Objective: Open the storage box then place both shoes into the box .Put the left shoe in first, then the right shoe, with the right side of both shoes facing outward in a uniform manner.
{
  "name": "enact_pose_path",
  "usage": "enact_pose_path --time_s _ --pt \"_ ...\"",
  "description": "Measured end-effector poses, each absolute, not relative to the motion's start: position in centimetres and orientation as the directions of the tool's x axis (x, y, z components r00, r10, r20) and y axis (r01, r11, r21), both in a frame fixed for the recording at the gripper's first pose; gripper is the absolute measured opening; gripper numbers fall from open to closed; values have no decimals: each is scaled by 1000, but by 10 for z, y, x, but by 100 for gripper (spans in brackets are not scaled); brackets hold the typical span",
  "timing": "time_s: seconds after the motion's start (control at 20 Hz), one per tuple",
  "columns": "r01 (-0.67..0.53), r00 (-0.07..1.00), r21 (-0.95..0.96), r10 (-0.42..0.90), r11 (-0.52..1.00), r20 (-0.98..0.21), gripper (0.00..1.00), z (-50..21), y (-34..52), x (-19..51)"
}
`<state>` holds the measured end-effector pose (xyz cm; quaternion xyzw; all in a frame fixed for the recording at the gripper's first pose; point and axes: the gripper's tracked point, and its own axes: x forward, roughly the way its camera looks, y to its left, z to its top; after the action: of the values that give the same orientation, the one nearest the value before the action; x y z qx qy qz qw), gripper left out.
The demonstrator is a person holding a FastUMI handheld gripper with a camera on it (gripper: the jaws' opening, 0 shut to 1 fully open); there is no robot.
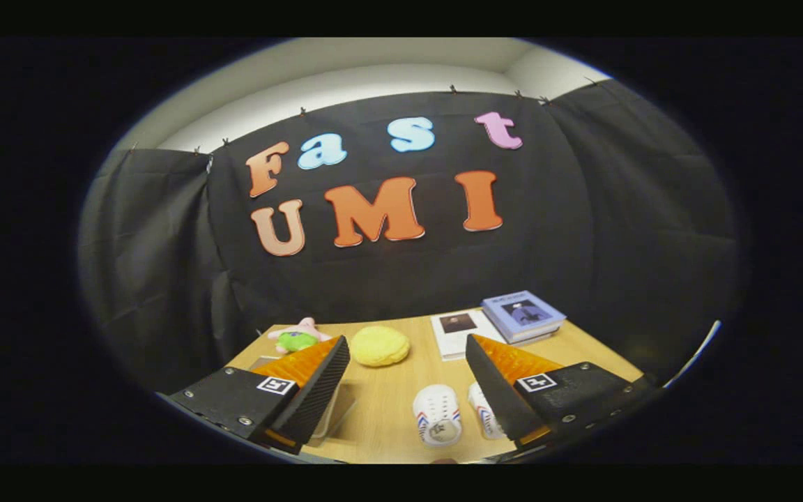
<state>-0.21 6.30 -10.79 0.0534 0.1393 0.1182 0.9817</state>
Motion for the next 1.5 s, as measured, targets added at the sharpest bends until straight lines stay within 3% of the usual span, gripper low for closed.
enact_pose_path --time_s 0.2,0.45,0.9,1.5 --pt "-299 845 280 390 912 -365 99 -156 96 -10" --pt "-305 739 497 531 812 -414 98 -206 133 -16" --pt "-154 629 829 700 538 -338 98 -260 174 -13" --pt "-45 431 924 842 381 -326 98 -316 212 -15"
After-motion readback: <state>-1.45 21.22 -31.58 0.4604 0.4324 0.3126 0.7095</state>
